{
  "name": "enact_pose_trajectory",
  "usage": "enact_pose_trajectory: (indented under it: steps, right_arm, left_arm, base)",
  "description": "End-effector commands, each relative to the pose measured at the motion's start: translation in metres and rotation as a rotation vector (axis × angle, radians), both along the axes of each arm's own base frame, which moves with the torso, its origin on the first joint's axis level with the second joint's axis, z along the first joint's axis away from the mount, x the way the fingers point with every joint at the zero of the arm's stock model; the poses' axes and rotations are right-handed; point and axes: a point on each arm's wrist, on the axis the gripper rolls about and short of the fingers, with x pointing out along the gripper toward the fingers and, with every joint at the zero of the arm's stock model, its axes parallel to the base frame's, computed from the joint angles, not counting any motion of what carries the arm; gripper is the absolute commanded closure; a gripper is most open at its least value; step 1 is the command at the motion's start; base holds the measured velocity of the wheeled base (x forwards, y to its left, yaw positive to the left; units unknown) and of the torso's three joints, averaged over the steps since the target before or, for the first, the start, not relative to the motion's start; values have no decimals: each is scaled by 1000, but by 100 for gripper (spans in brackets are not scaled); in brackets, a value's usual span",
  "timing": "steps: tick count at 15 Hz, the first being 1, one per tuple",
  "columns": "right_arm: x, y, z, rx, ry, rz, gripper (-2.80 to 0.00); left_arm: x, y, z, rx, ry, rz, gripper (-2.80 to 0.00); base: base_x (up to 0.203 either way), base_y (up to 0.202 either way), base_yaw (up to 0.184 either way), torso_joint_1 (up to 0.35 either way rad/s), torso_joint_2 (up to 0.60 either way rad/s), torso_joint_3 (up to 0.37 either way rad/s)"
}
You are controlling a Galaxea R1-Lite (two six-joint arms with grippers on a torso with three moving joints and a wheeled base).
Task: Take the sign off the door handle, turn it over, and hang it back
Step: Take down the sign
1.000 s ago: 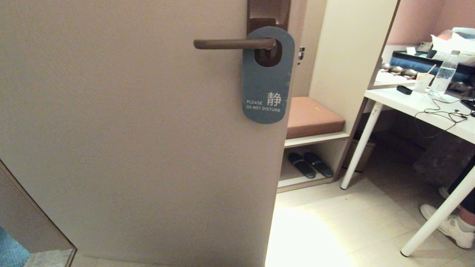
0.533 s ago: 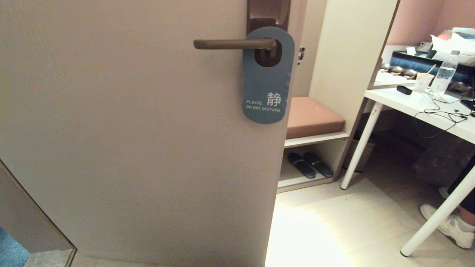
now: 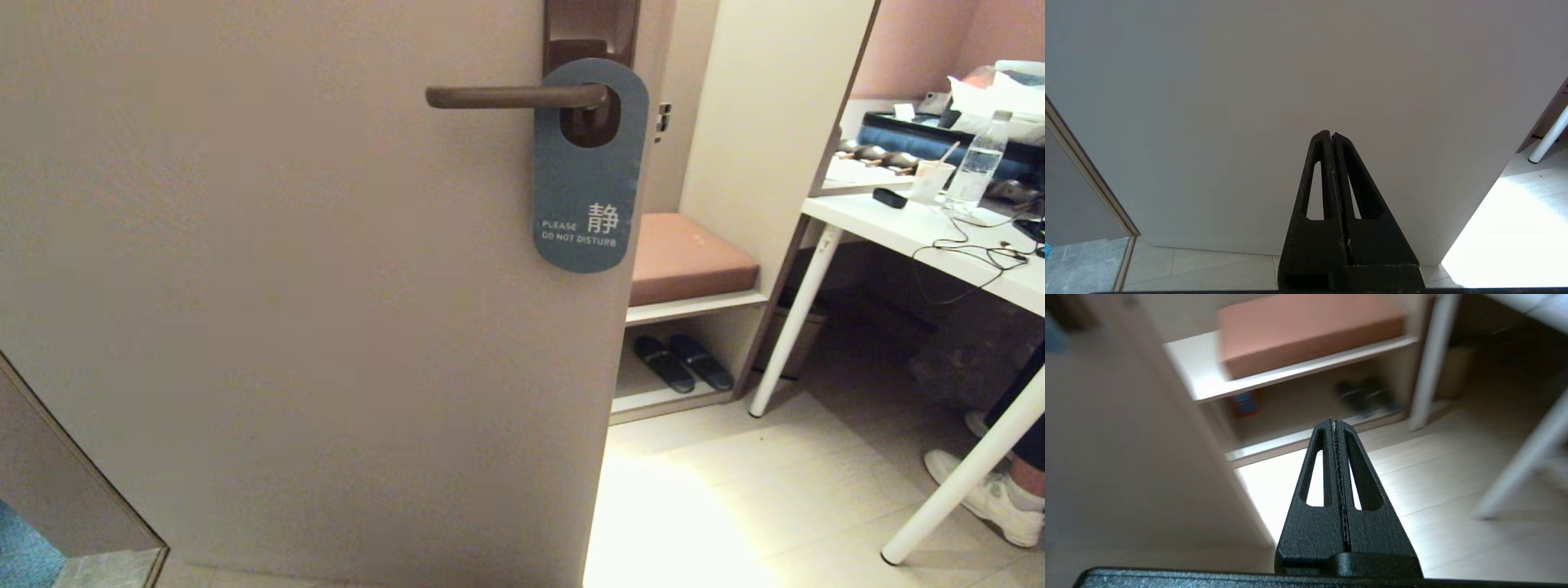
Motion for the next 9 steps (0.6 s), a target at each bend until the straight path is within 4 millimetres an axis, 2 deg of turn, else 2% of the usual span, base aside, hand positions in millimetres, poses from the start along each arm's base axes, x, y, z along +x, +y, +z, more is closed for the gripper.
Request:
enact_pose_trajectory:
  steps: [1,4,6,9]
  right_arm:
    - [39,2,5,28,103,42,0]
    - [96,5,16,62,59,163,0]
    - [129,9,19,50,-2,324,0]
    - [148,15,28,17,-66,617,0]
  left_arm:
    - [0,0,0,-1,0,1,0]
    - [0,0,0,0,1,0,0]
    - [0,0,0,0,1,1,0]
    - [0,0,0,0,1,0,0]
  base:
    - [0,0,0,0,0,0]
    - [0,0,0,0,0,0]
    - [0,0,0,0,0,0]
    - [0,0,0,0,0,0]
